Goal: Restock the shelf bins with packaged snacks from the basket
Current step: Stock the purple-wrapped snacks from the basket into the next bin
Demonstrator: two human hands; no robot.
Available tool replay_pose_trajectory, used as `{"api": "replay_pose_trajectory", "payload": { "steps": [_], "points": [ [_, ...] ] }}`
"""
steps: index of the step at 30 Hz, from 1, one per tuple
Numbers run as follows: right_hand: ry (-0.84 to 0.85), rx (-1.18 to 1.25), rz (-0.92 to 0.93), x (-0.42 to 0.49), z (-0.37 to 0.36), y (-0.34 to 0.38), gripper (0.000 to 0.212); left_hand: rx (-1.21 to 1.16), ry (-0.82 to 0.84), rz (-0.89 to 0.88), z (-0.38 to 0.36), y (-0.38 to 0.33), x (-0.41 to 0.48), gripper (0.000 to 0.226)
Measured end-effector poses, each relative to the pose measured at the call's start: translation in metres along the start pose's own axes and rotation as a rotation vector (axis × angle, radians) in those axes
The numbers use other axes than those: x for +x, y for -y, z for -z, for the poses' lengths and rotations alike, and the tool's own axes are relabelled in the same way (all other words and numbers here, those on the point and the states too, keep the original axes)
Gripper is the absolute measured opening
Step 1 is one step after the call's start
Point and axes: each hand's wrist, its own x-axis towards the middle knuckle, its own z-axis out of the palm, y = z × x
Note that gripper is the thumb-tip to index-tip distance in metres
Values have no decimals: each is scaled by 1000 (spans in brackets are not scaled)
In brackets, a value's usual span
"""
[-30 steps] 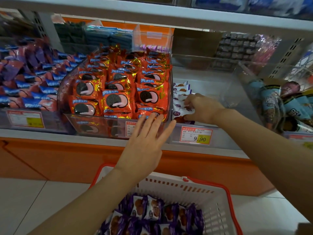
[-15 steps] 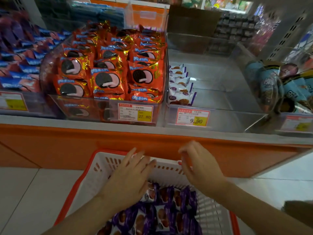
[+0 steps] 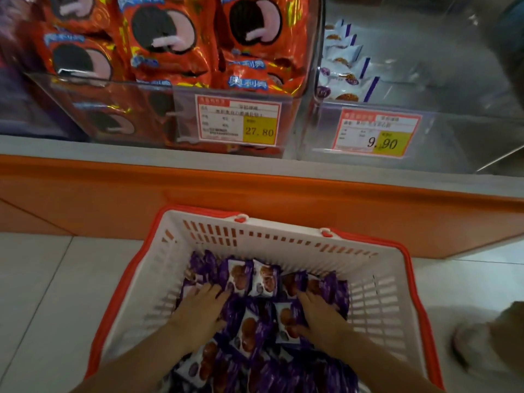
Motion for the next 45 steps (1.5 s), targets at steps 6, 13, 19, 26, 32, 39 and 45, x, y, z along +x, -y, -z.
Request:
{"api": "replay_pose_trajectory", "payload": {
  "steps": [6,13,19,26,32,39,45],
  "points": [
    [-117,-31,-64,9,-16,12,68,81,-51,-31,-10,-1,7,68],
    [-44,-62,-20,6,-24,17,59,163,-51,-115,-1,-4,9,65],
    [-137,-21,-10,-2,1,19,44,-226,-222,-48,16,2,-5,48],
    [-228,126,203,-25,85,34,58,-847,-453,51,66,-14,-21,41],
    [-422,249,227,-71,139,41,46,-982,-718,36,111,-30,-39,36],
    [-634,411,348,-132,184,50,43,-1116,-1007,-28,152,-44,-70,39],
    [-790,524,497,-169,211,64,37,-819,-1286,-261,200,-37,-94,37]
  ]
}}
